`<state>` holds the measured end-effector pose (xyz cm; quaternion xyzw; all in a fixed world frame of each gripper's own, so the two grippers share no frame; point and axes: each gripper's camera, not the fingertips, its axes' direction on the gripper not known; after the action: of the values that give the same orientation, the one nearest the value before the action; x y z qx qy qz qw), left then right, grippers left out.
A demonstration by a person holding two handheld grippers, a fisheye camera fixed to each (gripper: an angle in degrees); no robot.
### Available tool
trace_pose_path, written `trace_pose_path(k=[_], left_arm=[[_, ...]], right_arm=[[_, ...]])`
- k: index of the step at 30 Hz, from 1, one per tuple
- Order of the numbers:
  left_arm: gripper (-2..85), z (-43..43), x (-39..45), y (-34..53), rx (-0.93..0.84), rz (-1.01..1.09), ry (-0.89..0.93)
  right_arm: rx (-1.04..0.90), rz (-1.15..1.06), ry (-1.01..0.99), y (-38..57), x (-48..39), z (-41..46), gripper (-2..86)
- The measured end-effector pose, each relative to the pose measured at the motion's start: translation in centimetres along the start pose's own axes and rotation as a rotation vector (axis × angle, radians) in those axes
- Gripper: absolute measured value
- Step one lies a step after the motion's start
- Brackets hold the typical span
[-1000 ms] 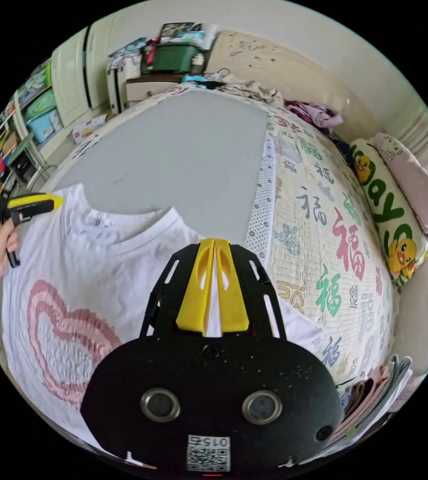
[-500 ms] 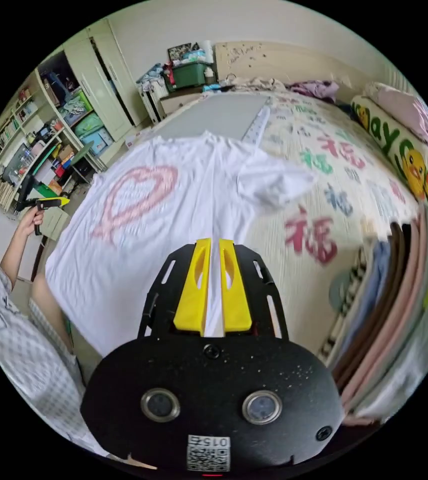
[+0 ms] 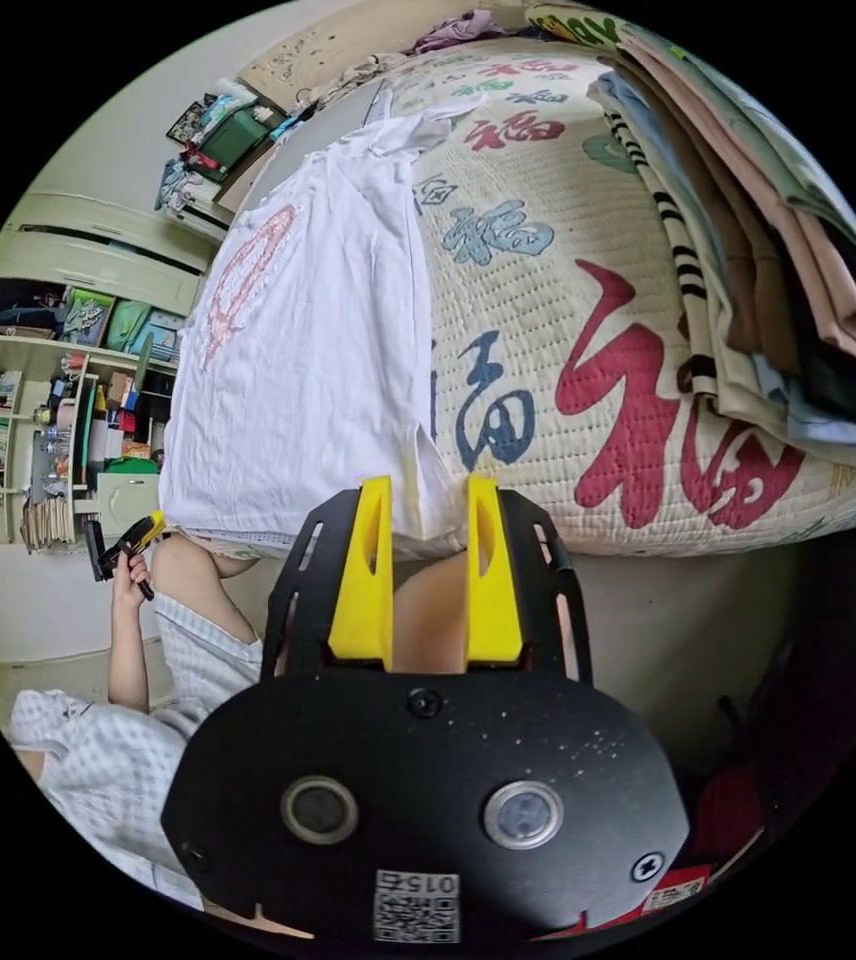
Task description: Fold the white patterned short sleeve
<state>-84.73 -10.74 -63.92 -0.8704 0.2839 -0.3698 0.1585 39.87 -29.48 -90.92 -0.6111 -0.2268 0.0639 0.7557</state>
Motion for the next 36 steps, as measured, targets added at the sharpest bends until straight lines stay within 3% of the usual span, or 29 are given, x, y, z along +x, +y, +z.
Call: trace_pose_path(k=[6,15,20,25,36], left_arm=[[0.3,-0.6,-1.3,1.4,0.002,-0.036,0.084],[-0.6,-3.9,-0.5,4.6,0.195,0.019,0.056],[-0.7,-2.4,-0.9,3.5,0.103,-0.067,-0.02],[-0.7,0.3,0.5,1.4,-0.032,-0.057,-0.103],[-0.6,2.9,3.1,1.3,-0.05,-0.018,-0.174]], right_arm=[[-0.068,-0.023,-0.032,0.4,0.8,1.3,3.0],[0.083,-0.004,0.007,2.1,0.4,-0.6,0.8],[0.01,0.03,-0.004,0.8,1.0,0.8,0.9],[-0.083,-0.038,0.13,-1.1,-2.0,2.6,1.2],[-0.111,-0.117,0.27,-1.6,-6.6,4.5,1.7]])
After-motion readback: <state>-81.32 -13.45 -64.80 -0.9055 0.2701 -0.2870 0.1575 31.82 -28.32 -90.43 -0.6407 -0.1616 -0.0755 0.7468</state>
